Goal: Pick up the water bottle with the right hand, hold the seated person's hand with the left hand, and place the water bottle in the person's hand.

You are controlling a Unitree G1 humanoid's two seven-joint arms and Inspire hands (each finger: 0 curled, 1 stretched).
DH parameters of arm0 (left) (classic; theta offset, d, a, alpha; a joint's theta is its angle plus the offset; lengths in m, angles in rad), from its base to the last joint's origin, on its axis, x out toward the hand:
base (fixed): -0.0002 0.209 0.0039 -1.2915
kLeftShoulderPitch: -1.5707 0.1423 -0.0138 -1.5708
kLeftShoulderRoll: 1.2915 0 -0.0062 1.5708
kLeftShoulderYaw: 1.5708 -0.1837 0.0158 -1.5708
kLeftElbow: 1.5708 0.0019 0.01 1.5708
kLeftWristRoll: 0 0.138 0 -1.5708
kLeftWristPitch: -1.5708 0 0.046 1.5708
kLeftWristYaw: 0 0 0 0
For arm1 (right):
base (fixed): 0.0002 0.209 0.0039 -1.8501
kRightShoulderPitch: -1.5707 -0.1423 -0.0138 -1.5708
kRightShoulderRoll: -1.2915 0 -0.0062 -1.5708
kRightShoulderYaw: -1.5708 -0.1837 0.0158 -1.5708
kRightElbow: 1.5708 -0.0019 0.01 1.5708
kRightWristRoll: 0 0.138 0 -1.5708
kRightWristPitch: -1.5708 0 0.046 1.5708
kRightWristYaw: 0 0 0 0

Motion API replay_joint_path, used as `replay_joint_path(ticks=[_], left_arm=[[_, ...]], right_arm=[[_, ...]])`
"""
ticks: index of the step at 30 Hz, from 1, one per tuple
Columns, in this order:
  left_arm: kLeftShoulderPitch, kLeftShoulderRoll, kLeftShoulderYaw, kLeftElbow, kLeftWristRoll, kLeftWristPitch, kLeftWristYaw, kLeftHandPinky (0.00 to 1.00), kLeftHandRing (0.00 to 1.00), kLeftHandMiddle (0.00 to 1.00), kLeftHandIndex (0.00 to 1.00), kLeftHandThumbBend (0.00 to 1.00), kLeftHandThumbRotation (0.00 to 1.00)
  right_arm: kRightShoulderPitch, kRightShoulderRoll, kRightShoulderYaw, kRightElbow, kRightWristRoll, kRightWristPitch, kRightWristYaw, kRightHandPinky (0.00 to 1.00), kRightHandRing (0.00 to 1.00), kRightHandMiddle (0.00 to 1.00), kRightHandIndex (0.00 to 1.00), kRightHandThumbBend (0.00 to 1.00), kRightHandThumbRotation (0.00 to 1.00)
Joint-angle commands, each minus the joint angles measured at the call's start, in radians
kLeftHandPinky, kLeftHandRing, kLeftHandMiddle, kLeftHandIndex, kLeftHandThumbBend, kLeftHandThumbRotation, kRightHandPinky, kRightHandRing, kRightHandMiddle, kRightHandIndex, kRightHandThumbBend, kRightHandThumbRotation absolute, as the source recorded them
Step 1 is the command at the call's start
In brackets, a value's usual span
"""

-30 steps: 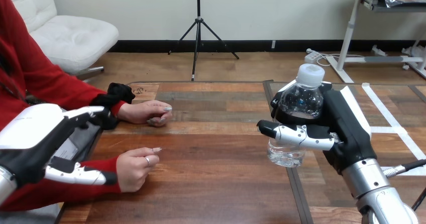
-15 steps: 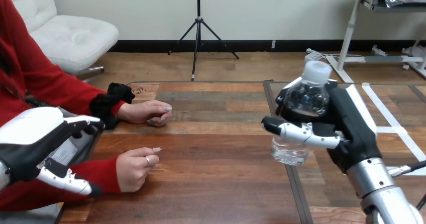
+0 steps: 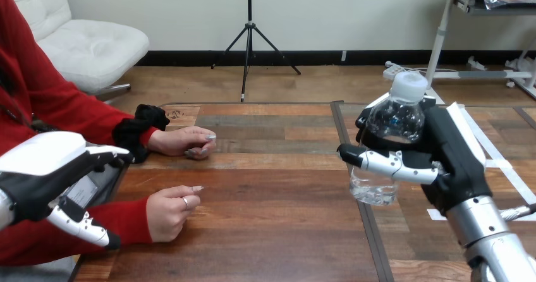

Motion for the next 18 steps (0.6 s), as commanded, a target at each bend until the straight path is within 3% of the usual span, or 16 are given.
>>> replay_joint_path(ticks=[1, 11, 18], left_arm=[[-0.083, 0.023, -0.030, 0.029, -0.012, -0.014, 0.000, 0.74, 0.80, 0.84, 0.86, 1.00, 0.29], [-0.116, 0.011, -0.076, 0.057, 0.006, 0.002, 0.004, 0.74, 0.80, 0.85, 0.87, 1.00, 0.25], [-0.141, -0.007, -0.110, 0.100, 0.024, -0.027, 0.050, 0.72, 0.79, 0.84, 0.86, 1.00, 0.21]], right_arm=[[-0.052, -0.005, -0.018, -0.092, 0.015, 0.002, -0.017, 0.23, 0.27, 0.35, 0.39, 0.82, 0.00], [-0.058, -0.003, -0.009, -0.143, 0.012, 0.050, -0.030, 0.21, 0.26, 0.33, 0.38, 0.82, 0.00], [-0.068, -0.002, -0.003, -0.167, 0.009, 0.075, -0.035, 0.21, 0.25, 0.33, 0.37, 0.82, 0.00]])
